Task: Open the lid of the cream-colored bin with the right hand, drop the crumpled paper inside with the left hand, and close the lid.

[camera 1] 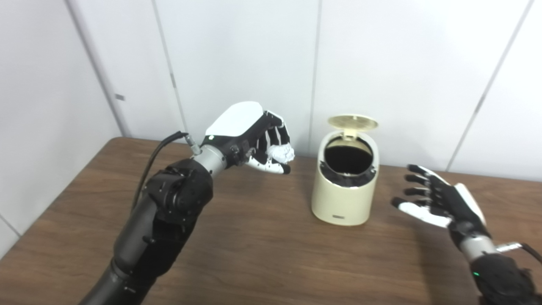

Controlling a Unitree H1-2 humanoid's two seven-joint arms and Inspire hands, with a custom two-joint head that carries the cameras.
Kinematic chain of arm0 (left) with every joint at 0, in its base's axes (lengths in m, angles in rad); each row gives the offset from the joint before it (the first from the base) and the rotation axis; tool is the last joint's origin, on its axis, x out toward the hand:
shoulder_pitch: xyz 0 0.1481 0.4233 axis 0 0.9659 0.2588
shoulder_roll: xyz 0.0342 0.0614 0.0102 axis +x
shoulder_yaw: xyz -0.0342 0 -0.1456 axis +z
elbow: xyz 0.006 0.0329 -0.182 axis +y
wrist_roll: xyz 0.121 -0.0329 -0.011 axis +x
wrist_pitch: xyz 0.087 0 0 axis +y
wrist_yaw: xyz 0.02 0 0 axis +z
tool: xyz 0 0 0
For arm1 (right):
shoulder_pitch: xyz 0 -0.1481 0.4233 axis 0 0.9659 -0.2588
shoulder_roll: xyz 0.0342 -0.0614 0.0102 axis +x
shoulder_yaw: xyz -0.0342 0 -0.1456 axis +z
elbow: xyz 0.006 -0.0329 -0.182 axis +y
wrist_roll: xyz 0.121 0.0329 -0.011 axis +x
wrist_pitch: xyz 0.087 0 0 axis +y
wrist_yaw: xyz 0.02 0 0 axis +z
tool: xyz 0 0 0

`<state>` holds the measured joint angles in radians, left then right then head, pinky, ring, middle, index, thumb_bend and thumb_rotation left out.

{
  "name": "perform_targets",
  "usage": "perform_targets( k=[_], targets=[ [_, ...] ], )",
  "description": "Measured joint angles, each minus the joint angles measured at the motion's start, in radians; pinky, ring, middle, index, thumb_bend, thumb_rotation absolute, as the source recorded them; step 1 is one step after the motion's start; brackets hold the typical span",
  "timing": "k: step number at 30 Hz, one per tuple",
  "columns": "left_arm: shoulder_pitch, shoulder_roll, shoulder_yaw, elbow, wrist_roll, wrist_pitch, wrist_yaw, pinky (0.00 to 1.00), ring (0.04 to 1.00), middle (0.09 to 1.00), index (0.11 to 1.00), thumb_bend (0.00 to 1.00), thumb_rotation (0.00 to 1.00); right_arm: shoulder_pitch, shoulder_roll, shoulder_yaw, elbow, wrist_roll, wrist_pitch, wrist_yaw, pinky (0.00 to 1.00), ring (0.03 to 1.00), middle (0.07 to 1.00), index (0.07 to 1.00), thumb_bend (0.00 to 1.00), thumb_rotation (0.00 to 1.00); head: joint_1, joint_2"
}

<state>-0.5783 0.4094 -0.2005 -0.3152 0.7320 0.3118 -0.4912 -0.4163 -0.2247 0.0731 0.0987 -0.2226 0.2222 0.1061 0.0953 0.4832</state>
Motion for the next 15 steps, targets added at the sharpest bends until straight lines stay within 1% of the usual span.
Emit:
perform_targets(
  k=[1,4,7,10,15],
  targets=[
    [-0.002,-0.005,-0.002,0.010,0.003,-0.011,0.011,0.34,0.376,0.476,0.537,0.50,0.00,0.000,0.002,0.003,0.000,-0.004,0.000,0.000,0.61,0.729,0.831,0.859,0.55,0.33,0.000,0.000],
    [-0.004,-0.020,-0.009,0.039,0.005,-0.036,0.037,0.34,0.379,0.477,0.519,0.50,0.00,0.002,0.002,0.004,-0.004,-0.024,0.001,-0.003,0.60,0.724,0.831,0.858,0.54,0.33,-0.043,-0.006],
    [-0.004,-0.037,-0.017,0.069,0.005,-0.065,0.065,0.33,0.369,0.478,0.537,0.50,0.00,0.002,0.003,0.004,-0.011,-0.035,0.001,-0.010,0.60,0.721,0.829,0.856,0.55,0.35,-0.077,-0.011],
    [-0.004,-0.054,-0.018,0.100,0.005,-0.088,0.094,0.34,0.374,0.482,0.536,0.50,0.00,0.003,0.003,0.003,-0.014,-0.039,0.001,-0.013,0.60,0.725,0.836,0.852,0.55,0.36,-0.097,-0.014],
    [-0.005,-0.080,-0.025,0.149,0.005,-0.112,0.128,0.37,0.387,0.483,0.515,0.50,0.00,0.011,0.006,0.005,-0.022,-0.047,0.001,-0.015,0.62,0.750,0.850,0.868,0.53,0.32,-0.129,-0.028]
  ],
)
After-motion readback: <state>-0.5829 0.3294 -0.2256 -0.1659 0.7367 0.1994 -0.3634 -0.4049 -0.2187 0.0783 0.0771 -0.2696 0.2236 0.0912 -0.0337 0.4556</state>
